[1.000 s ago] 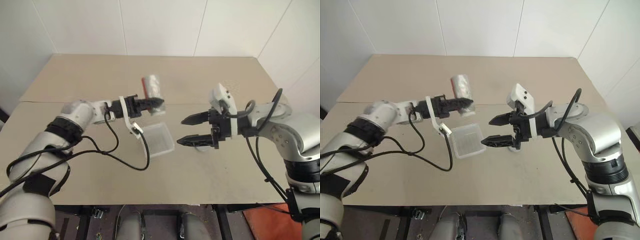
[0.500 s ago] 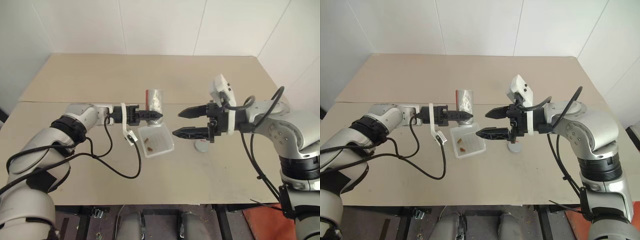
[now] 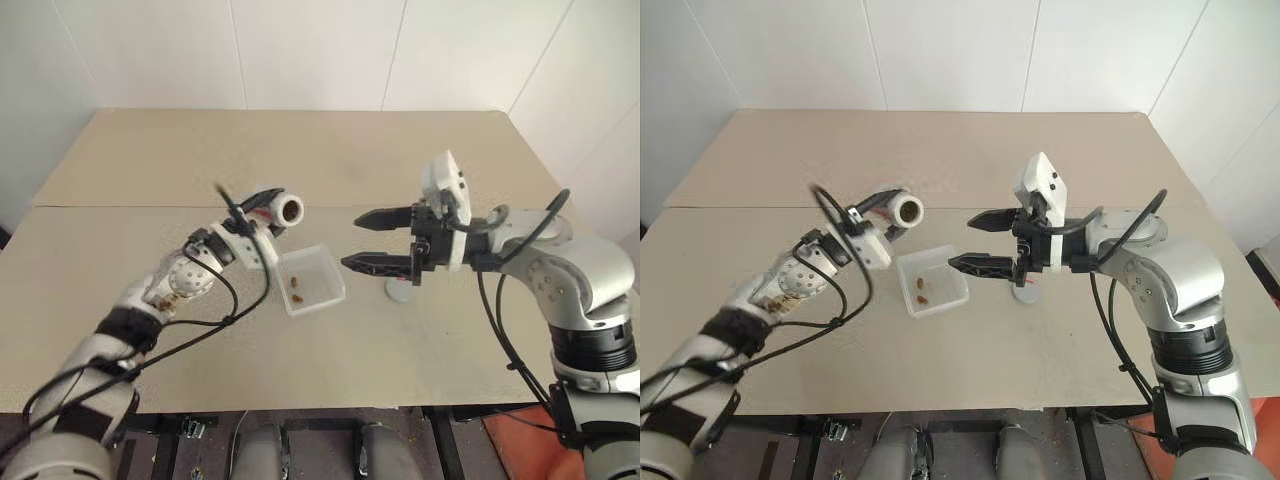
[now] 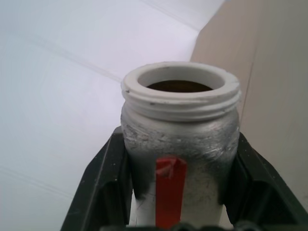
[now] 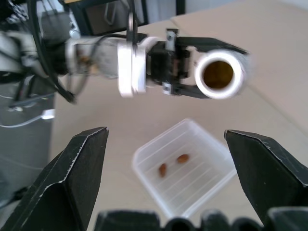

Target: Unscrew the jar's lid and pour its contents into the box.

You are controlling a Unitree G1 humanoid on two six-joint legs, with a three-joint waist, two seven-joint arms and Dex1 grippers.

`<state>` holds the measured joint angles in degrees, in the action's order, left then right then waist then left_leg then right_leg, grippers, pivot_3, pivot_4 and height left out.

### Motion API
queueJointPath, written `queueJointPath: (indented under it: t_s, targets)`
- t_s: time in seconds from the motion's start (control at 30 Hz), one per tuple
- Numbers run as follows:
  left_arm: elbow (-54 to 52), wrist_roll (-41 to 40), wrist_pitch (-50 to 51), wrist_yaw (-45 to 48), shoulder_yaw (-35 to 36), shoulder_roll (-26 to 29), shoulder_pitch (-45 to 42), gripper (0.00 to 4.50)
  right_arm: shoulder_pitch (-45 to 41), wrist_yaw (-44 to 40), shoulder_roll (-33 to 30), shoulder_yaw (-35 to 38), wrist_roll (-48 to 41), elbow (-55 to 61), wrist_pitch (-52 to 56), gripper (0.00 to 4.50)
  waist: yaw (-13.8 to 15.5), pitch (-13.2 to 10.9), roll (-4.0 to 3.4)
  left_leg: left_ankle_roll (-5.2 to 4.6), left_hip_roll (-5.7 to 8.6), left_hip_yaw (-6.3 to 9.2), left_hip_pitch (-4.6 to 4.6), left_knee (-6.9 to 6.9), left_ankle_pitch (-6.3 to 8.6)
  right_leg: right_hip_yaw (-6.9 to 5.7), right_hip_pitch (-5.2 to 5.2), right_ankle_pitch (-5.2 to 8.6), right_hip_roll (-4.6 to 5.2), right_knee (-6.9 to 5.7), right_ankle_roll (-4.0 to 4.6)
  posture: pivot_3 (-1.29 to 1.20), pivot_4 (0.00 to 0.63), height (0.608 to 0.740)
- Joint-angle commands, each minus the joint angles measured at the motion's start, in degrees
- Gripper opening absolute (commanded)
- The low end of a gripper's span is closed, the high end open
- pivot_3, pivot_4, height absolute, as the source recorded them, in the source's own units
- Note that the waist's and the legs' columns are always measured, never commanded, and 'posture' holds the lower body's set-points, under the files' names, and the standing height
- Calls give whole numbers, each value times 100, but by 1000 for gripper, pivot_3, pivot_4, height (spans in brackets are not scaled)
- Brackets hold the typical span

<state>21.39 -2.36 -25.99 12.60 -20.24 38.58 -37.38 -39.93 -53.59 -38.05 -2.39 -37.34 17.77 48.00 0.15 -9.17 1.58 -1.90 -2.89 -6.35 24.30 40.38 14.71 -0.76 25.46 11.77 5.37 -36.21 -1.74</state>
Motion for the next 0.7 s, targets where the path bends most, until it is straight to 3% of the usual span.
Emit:
queueJointPath:
  t_s: [0.03, 0.13, 0.23, 0.6, 0.7]
  targets:
    - [-1326, -1747, 1840, 566, 921, -106, 375, 2034, 9, 20, 33, 166, 56, 107, -364, 4476, -14, 0, 0, -6, 1, 1, -4, 2, 4, 3, -5, -2, -1, 0, -3, 0, 150, 740]
    - [-2032, -2629, 3184, 748, 1447, -193, 967, 2034, 103, 90, 45, 213, 140, 128, -520, 4476, -35, 0, 0, -20, 1, 9, -23, 1, 12, 3, -26, -1, -4, 4, -4, 0, 150, 740]
    - [-2408, -3059, 3813, 772, 1872, -403, 1478, 2034, 202, 203, 32, 267, 168, 203, -552, 4476, -49, 0, -1, -21, 1, 10, -39, -3, 12, 6, -39, -1, -5, 7, -4, 0, 150, 740]
    - [-1656, -1949, 2600, 1241, 2078, -1320, 1975, 2034, 648, 225, -159, 476, 42, 555, -496, 4476, 52, 1, 0, -20, 8, 4, -54, -2, 12, 6, -50, -4, -4, 27, 2, 0, 150, 740]
    - [-1683, -1755, 2656, 1292, 2067, -1376, 2123, 2937, 694, 234, -191, 493, -16, 618, -460, 4500, 48, 1, -1, -20, 7, 4, -55, -3, 12, 8, -49, -5, -4, 25, 3, 0, 150, 740]
